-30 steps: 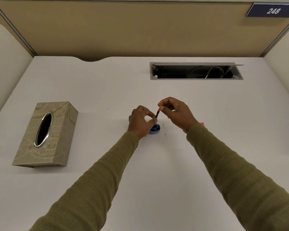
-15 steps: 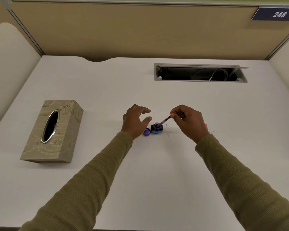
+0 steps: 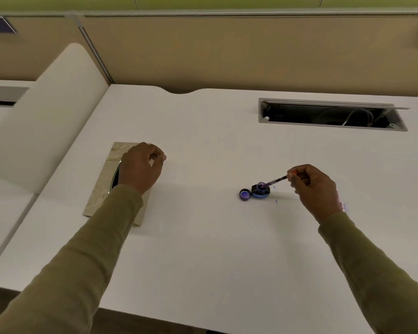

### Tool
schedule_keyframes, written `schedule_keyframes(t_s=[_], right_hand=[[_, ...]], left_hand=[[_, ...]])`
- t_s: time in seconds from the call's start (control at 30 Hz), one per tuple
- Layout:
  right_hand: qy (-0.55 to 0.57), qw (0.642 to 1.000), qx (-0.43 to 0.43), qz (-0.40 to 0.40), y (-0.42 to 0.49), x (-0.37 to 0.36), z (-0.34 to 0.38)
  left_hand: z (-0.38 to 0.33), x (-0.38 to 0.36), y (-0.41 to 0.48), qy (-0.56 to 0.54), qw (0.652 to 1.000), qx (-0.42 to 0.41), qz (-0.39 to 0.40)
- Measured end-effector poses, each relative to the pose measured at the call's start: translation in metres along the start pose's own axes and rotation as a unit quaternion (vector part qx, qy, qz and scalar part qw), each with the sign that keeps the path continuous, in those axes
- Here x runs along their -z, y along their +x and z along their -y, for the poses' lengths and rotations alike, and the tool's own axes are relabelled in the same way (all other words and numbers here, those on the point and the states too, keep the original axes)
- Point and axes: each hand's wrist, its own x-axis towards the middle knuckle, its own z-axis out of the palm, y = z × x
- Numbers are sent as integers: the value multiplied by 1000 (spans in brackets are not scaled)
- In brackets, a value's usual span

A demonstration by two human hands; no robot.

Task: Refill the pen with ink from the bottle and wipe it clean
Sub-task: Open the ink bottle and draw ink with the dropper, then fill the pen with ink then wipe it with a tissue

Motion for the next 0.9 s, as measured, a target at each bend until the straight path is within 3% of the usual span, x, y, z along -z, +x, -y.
schedule_keyframes(t_s=[0.2, 0.47, 0.63, 0.9], right_hand=[[11, 1000, -13, -2, 0, -8, -2], [23, 999, -28, -15, 0, -12, -1], [42, 998, -41, -29, -5, -10, -5], [68, 995, -58, -46, -11, -10, -8]], left_hand=[[76, 41, 5, 266, 964, 22, 14], [112, 25, 9, 307, 940, -101, 111], [122, 15, 13, 342, 925, -105, 129], [125, 4, 21, 501, 829, -60, 242]])
